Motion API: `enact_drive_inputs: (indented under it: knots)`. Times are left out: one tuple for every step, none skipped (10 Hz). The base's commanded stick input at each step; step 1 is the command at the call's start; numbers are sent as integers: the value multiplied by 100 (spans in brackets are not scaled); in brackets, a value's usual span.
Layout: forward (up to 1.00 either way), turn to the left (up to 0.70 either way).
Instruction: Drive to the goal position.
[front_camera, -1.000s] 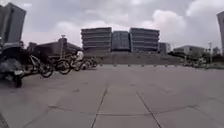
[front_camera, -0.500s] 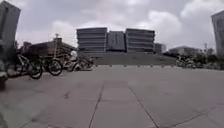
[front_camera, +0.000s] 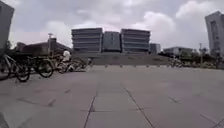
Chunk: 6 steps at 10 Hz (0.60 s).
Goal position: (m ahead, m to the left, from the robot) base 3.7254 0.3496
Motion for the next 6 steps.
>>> enact_drive_inputs:
  knots:
    - [70,0]
    - [70,0]
    - [70,0]
    - [70,0]
    - [70,0]
    - [70,0]
